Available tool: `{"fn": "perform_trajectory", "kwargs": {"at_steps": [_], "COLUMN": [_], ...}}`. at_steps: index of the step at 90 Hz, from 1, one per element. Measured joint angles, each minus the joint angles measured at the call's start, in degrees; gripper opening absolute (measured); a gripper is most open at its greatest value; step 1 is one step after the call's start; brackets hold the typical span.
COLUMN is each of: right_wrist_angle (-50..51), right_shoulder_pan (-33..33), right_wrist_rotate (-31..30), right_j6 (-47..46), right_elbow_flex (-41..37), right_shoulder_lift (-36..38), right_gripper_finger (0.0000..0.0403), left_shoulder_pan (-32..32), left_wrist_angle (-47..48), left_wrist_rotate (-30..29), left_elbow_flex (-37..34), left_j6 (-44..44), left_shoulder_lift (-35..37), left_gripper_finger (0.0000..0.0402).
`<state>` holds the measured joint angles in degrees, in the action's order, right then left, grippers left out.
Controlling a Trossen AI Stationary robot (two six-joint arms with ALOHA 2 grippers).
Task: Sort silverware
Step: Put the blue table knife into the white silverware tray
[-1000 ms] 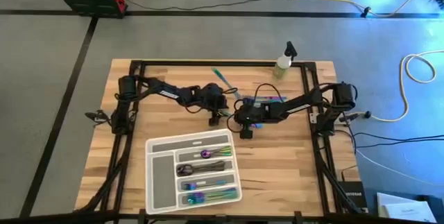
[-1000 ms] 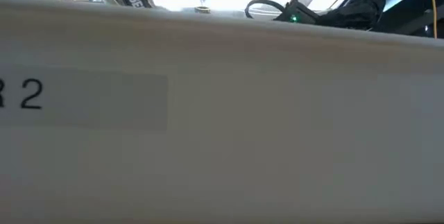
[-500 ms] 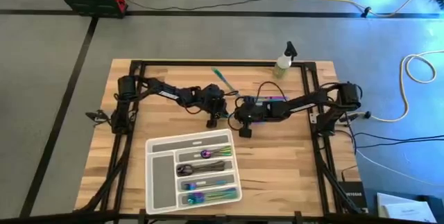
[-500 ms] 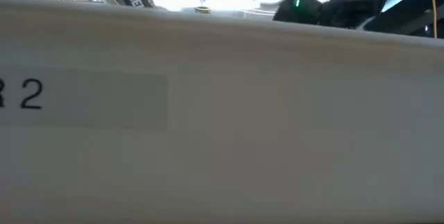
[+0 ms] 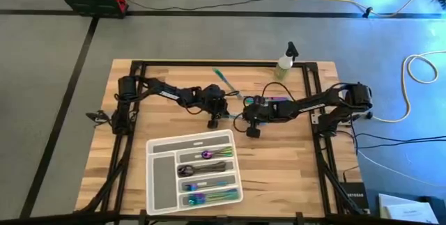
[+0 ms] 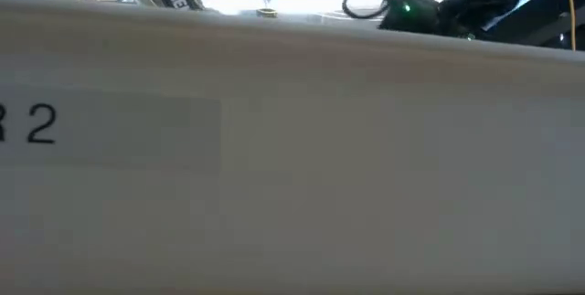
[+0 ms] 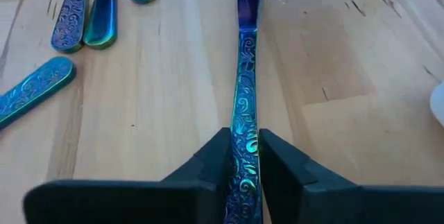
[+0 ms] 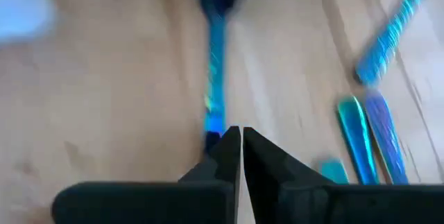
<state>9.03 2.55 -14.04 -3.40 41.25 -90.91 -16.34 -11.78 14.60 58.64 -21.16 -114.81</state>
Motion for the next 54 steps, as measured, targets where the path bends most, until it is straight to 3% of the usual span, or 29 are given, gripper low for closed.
{"fn": "perform_trajectory", "kwargs": {"at_steps": [24,54], "right_wrist_angle": [-0.85,6.33], "right_shoulder_pan": [0.04,-1.21], "right_wrist_rotate": [-1.29,-2.06], "right_j6": [-8.26,-11.5], "right_elbow_flex": [-2.4,-2.92], "right_shoulder_lift": [0.13,2.75], "right_gripper_finger": [0.0001,0.0001], "left_shoulder_pan": [3.08,5.57], "left_wrist_angle": [-5.76,-2.9], "left_wrist_rotate": [-2.11,-2.62], "left_elbow_flex": [-0.03,-0.25], "left_j6": [0.21,2.77], "left_shoulder_lift": [4.66,4.72], "left_gripper_finger": [0.0033,0.0015]}}
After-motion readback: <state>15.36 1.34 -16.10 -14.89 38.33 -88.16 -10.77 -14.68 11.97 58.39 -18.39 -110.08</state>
